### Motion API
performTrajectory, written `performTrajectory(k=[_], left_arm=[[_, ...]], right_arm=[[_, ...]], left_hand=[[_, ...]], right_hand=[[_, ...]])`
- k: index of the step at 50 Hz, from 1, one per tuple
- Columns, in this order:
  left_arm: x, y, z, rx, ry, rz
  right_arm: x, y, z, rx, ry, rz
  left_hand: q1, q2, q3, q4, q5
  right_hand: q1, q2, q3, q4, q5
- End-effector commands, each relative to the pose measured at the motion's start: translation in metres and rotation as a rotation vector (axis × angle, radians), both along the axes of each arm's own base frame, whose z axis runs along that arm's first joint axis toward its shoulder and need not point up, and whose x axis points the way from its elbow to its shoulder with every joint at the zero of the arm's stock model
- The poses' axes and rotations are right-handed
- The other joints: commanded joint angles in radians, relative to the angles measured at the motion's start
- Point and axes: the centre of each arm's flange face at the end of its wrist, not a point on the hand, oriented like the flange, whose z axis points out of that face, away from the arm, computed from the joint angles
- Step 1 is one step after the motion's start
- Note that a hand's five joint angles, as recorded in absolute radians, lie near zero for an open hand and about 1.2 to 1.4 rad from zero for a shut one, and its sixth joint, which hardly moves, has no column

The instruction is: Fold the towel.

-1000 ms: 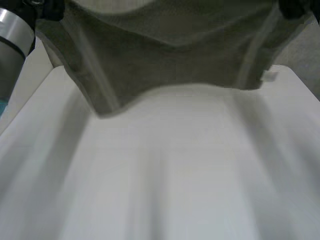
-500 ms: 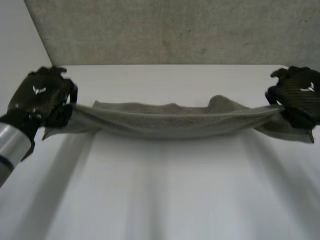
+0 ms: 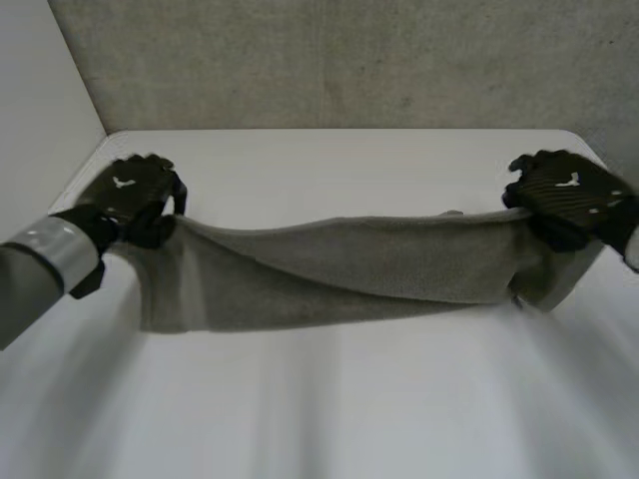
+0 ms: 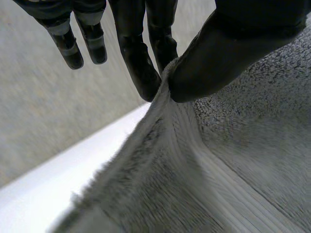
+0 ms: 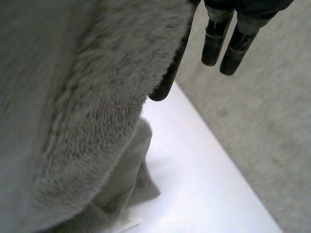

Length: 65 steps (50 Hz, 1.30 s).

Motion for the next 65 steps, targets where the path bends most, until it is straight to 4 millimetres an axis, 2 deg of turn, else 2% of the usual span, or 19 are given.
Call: performTrajectory(k=[1,8,12,20,31,44,50,51,53,54,55,58,59,60,61,62,63,64,65], left_arm=[[-0.011,-0.039,-0.038,0.064,-0.032,0.049],[-0.013,-0.062,-0.05,0.057,-0.04,0.081],[-0.017,-0.07,-0.054,0.046,-0.039,0.077],[-0.021,-0.074,-0.054,0.025,-0.033,0.064],[-0.025,-0.082,-0.055,-0.017,-0.025,0.06],[-0.033,-0.085,-0.071,-0.016,-0.026,0.049],[-0.033,-0.084,-0.063,-0.025,-0.021,0.048],[-0.033,-0.084,-0.063,-0.025,-0.021,0.048],[-0.033,-0.081,-0.042,-0.065,-0.009,0.047],[-0.033,-0.081,-0.042,-0.065,-0.009,0.047],[-0.033,-0.079,-0.027,-0.096,0.001,0.048],[-0.032,-0.075,0.004,-0.164,0.02,0.053],[-0.032,-0.075,0.004,-0.165,0.02,0.053],[-0.032,-0.072,0.019,-0.194,0.033,0.058],[-0.032,-0.067,0.035,-0.225,0.05,0.065],[-0.032,-0.067,0.035,-0.225,0.05,0.065],[-0.035,-0.058,0.052,-0.247,0.073,0.06],[-0.038,-0.046,0.069,-0.26,0.101,0.051],[-0.038,-0.046,0.069,-0.261,0.102,0.051]], right_arm=[[0.005,-0.037,-0.039,0.06,0.104,-0.052],[0.029,-0.053,-0.048,0.057,0.144,-0.065],[0.032,-0.06,-0.051,0.039,0.162,-0.091],[0.039,-0.082,-0.05,-0.095,0.15,-0.104],[0.049,-0.09,-0.051,-0.141,0.141,-0.087],[0.05,-0.107,-0.08,-0.136,0.148,-0.095],[0.05,-0.105,-0.075,-0.139,0.141,-0.088],[0.05,-0.104,-0.069,-0.147,0.135,-0.087],[0.051,-0.102,-0.056,-0.167,0.124,-0.086],[0.05,-0.099,-0.037,-0.191,0.101,-0.095],[0.049,-0.096,-0.017,-0.216,0.069,-0.1],[0.049,-0.092,0.003,-0.232,0.025,-0.109],[0.048,-0.088,0.022,-0.25,-0.021,-0.117],[0.047,-0.083,0.042,-0.267,-0.068,-0.126],[0.047,-0.083,0.042,-0.267,-0.069,-0.126],[0.046,-0.077,0.06,-0.275,-0.112,-0.132],[0.045,-0.069,0.073,-0.271,-0.145,-0.135],[0.045,-0.069,0.073,-0.271,-0.145,-0.135],[0.044,-0.059,0.084,-0.25,-0.17,-0.139]], left_hand=[[0.246,0.054,-0.042,-0.056,0.05],[0.246,0.054,-0.042,-0.056,0.05],[0.246,0.054,-0.042,-0.056,0.05],[0.246,0.054,-0.042,-0.056,0.05],[0.246,0.054,-0.042,-0.056,0.05],[0.246,0.054,-0.042,-0.056,0.05],[0.246,0.054,-0.042,-0.056,0.05],[0.246,0.054,-0.042,-0.056,0.05],[0.246,0.054,-0.042,-0.056,0.05],[0.246,0.054,-0.042,-0.056,0.05],[0.246,0.054,-0.042,-0.056,0.05],[0.246,0.054,-0.042,-0.056,0.05],[0.246,0.054,-0.042,-0.056,0.05],[0.246,0.054,-0.042,-0.056,0.05],[0.246,0.054,-0.042,-0.056,0.05],[0.246,0.054,-0.042,-0.056,0.05],[0.246,0.054,-0.042,-0.056,0.05],[0.246,0.054,-0.042,-0.056,0.05],[0.246,0.054,-0.042,-0.056,0.05]], right_hand=[[0.083,0.11,-0.051,-0.078,0.056],[0.083,0.11,-0.051,-0.078,0.056],[0.083,0.11,-0.051,-0.078,0.056],[0.081,0.109,-0.051,-0.078,0.054],[0.07,0.097,-0.051,-0.078,0.042],[0.067,0.094,-0.051,-0.078,0.04],[0.075,0.103,-0.051,-0.078,0.048],[0.075,0.103,-0.051,-0.078,0.048],[0.078,0.106,-0.051,-0.078,0.051],[0.078,0.106,-0.051,-0.078,0.051],[0.081,0.108,-0.051,-0.078,0.054],[0.081,0.109,-0.051,-0.078,0.054],[0.081,0.109,-0.051,-0.078,0.054],[0.081,0.109,-0.051,-0.078,0.054],[0.081,0.109,-0.051,-0.078,0.054],[0.083,0.11,-0.051,-0.078,0.056],[0.083,0.11,-0.051,-0.078,0.056],[0.083,0.11,-0.051,-0.078,0.056],[0.081,0.109,-0.051,-0.078,0.054]])
